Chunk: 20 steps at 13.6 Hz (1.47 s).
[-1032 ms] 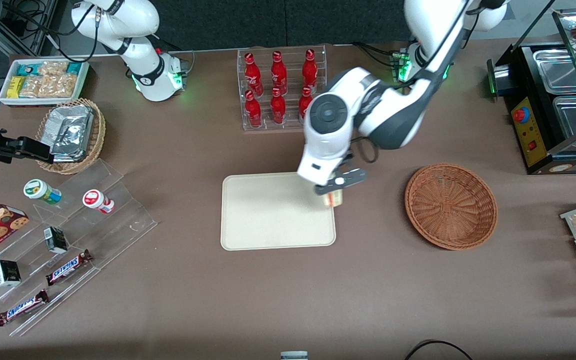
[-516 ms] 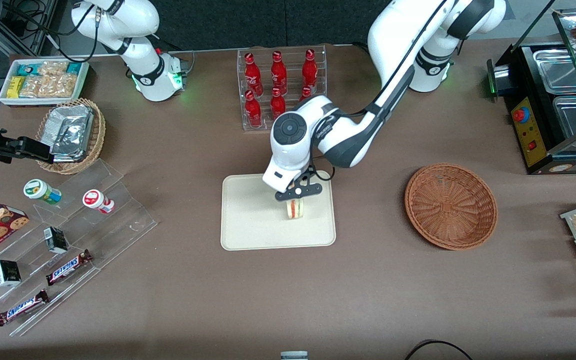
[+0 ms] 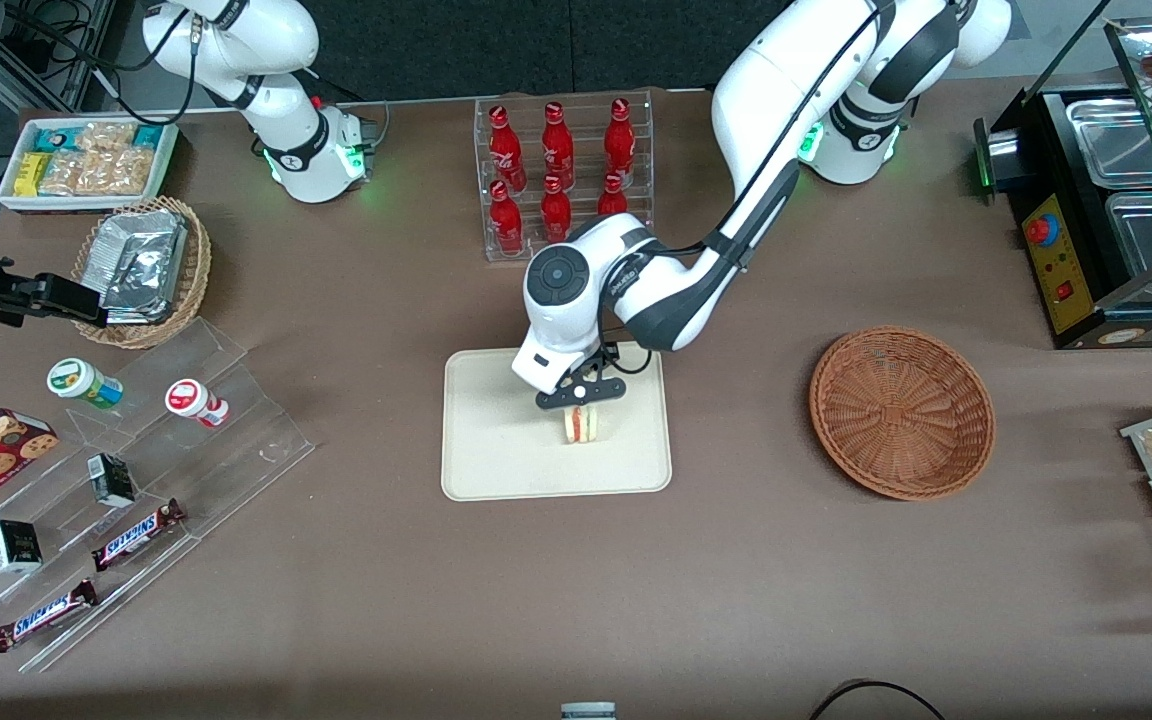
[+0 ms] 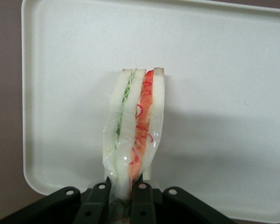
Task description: Place sandwich from basket to tray
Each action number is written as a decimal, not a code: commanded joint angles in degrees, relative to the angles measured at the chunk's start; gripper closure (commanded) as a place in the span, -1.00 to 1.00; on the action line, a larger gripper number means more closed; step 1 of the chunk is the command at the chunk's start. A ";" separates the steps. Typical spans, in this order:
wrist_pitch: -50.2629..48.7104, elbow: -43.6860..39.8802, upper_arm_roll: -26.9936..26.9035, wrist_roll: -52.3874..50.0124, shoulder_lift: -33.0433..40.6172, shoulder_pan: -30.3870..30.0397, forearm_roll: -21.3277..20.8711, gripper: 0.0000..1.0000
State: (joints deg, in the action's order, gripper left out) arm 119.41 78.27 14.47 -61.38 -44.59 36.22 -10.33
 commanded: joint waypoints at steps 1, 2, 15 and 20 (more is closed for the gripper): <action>0.20 -2.24 -0.58 -0.50 -1.46 0.52 -1.35 0.03; 0.03 -2.24 -0.58 0.03 -1.29 0.34 -1.53 -0.89; -30.44 -1.36 -0.41 1.26 25.14 -13.61 3.92 -0.98; -40.04 2.75 -0.41 16.43 36.57 -25.38 4.36 -0.98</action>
State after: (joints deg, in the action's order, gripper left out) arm 80.10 75.53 13.54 -50.58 -13.32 15.34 -6.92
